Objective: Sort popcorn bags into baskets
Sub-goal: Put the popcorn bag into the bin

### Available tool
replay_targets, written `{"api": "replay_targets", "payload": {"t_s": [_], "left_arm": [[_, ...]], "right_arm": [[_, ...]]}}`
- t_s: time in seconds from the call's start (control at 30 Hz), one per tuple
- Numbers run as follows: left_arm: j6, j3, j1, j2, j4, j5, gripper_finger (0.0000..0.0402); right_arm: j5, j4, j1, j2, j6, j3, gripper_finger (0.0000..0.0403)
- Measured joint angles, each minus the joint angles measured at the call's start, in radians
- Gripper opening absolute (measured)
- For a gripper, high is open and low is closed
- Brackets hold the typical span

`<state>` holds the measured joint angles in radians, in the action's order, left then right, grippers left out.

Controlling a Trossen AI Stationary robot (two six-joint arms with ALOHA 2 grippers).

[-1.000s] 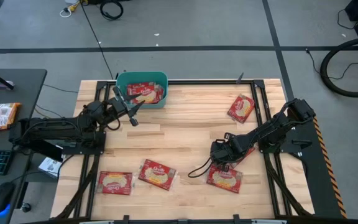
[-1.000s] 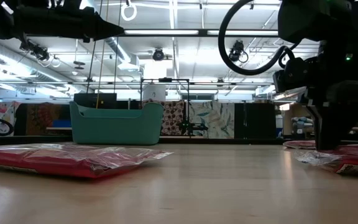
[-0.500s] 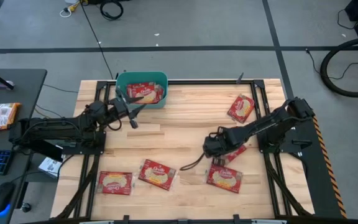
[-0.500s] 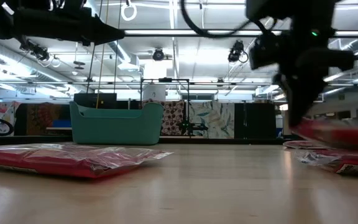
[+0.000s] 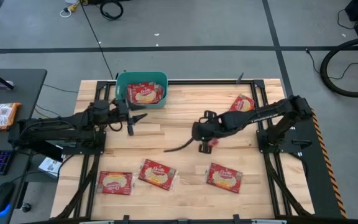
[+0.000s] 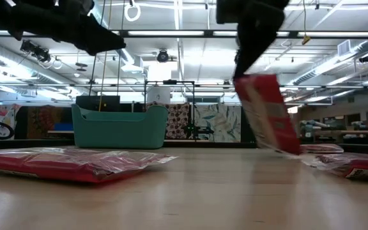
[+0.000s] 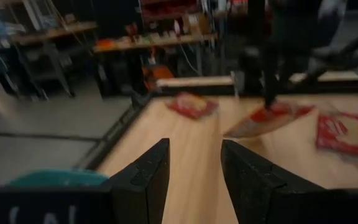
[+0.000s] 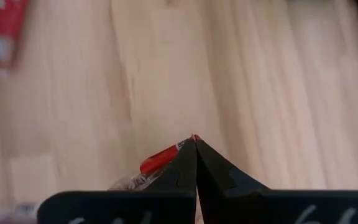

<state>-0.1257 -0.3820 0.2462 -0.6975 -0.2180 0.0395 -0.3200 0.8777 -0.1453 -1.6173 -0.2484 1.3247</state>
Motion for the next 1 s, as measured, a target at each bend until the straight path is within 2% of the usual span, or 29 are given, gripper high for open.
{"api": "replay_targets", "payload": {"t_s": [0.1,0.27,0.43,0.6,0.77,0.9,1.0], "left_arm": [[0.016,0.0,-0.003,-0.002,0.032,-0.027,0.0149],[-0.011,0.0,-0.017,-0.049,0.013,-0.159,0.0149],[-0.013,0.0,-0.043,-0.19,-0.169,-0.183,0.0149],[-0.008,0.0,-0.05,-0.322,-0.333,-0.338,0.0149],[0.054,0.0,-0.05,-0.42,-0.495,-0.406,0.0149],[0.1,-0.034,-0.05,-0.486,-0.511,-0.42,0.0149],[0.106,-0.071,-0.06,-0.524,-0.42,-0.416,0.0149]], "right_arm": [[0.04,-0.033,0.025,0.0,0.077,0.04,0.0002],[0.16,-0.04,0.061,0.0,0.24,0.096,0.0002],[0.31,-0.089,0.105,0.0,0.41,0.134,0.0002],[0.525,-0.159,0.154,0.0,0.504,0.151,0.0002],[0.68,-0.208,0.192,0.0,0.563,0.153,0.0002],[0.67,-0.215,0.212,0.0,0.562,0.153,0.0002],[0.583,-0.172,0.211,0.0,0.509,0.152,0.0004]]}}
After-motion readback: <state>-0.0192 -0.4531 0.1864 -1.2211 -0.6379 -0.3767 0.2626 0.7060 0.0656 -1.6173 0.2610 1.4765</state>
